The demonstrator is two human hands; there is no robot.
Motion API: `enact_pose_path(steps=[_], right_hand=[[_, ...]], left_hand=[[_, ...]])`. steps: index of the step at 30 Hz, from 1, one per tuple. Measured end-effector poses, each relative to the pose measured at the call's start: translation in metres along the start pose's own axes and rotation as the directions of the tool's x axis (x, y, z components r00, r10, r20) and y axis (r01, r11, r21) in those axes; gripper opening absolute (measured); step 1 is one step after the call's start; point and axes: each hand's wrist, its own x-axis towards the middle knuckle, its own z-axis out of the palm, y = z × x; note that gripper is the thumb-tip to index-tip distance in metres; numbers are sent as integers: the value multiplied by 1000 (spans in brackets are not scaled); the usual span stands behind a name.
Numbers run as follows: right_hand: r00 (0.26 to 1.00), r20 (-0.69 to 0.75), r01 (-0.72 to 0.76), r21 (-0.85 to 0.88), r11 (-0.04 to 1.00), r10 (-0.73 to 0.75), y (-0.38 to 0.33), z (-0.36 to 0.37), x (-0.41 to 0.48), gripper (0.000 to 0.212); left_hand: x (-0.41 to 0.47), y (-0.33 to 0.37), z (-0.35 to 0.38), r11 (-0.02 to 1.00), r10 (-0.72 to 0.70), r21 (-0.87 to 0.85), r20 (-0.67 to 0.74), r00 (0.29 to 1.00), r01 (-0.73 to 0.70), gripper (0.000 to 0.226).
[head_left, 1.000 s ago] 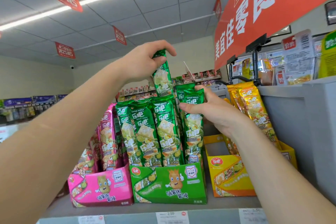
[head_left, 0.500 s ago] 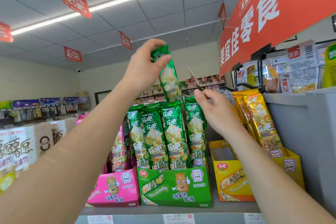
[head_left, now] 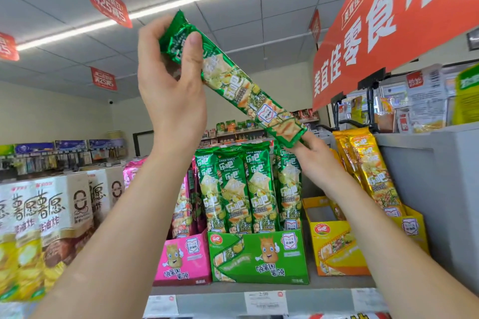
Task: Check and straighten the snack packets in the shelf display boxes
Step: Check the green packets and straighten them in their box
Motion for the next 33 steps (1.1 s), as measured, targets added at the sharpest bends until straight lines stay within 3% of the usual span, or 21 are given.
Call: enact_pose_path(steps=[4, 7, 10, 16, 18, 20, 21, 23, 25, 26, 30, 33], right_hand=[[999, -45, -6, 65, 998, 9, -5, 2, -4, 29], [1000, 24, -10, 145, 989, 7, -10, 4, -10, 24], [999, -27, -33, -29, 999, 32, -8, 2, -11, 19], [983, -179, 9, -163, 987, -38, -13, -1, -27, 46], [948, -290, 69, -214, 974, -131, -25, -1, -42, 39], [930, -321, 131, -160, 978, -177, -38, 0, -65, 24], [948, -277, 135, -88, 987, -154, -45, 0, -79, 19], [999, -18, 30, 138, 990, -28, -60, 4, -109, 27], [959, 273, -139, 230, 963, 73, -66, 11, -138, 38], [936, 334, -185, 200, 962, 110, -65, 18, -151, 44], [927, 321, -280, 249, 927, 194, -61, 44, -185, 33], [941, 243, -288, 207, 935, 236, -63, 53, -198, 20]], left_hand=[[-7, 9, -12, 998, -24, -53, 30, 999, 25, 12], [-11, 13, -21, 996, -76, -46, 77, 994, 80, 11], [-19, 15, -30, 988, -145, -33, 137, 980, 150, 8], [-49, 17, -47, 957, -268, -51, 232, 935, 287, 14], [-58, 17, -48, 940, -313, -55, 251, 916, 337, 12], [-66, 18, -49, 919, -362, -58, 259, 895, 389, 8], [-70, 18, -50, 909, -385, -59, 264, 884, 413, 6], [-78, 21, -51, 891, -420, -54, 274, 865, 450, 5], [-86, 25, -51, 887, -430, -48, 277, 859, 459, 5], [-89, 29, -50, 888, -429, -48, 274, 861, 458, 5], [-103, 39, -48, 865, -462, -88, 246, 852, 494, 15], [-108, 45, -50, 710, -629, -219, 229, 743, 669, 25]])
